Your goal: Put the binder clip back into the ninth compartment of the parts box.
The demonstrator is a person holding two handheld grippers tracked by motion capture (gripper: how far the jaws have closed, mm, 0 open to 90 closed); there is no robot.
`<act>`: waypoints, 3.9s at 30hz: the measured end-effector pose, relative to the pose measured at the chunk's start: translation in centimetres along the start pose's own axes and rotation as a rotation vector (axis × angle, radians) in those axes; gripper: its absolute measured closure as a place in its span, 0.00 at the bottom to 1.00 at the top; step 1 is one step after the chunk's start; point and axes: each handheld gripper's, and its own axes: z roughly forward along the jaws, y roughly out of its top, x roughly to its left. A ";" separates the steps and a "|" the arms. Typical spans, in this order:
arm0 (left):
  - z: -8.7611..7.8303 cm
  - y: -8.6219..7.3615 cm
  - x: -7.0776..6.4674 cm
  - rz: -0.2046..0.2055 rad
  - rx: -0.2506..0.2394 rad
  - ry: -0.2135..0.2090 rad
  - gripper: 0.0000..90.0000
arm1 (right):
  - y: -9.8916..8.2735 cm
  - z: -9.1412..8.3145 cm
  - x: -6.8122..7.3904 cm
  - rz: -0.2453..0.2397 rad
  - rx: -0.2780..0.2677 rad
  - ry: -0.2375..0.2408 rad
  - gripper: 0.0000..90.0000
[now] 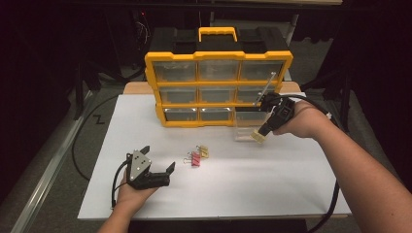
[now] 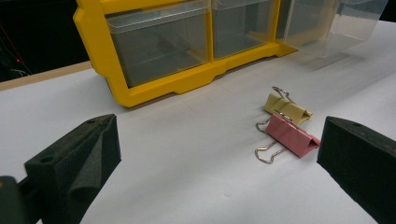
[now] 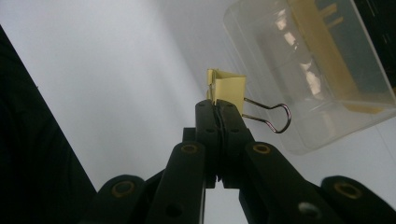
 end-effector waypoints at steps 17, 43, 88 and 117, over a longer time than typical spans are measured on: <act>0.0 0.0 0.0 0.000 0.002 -0.001 0.00 | 2.5 -1.1 -0.6 -0.016 0.000 -0.032 1.00; -0.1 0.0 0.3 -0.016 -0.003 0.001 0.00 | 5.0 -0.5 -3.2 0.006 0.043 -0.101 1.00; -0.1 0.0 0.2 -0.007 0.000 -0.002 0.00 | 4.8 2.4 -2.1 -0.013 0.076 -0.063 0.71; 0.0 0.0 0.2 -0.010 0.000 0.002 0.00 | 1.3 4.6 2.1 -0.058 0.101 -0.003 0.58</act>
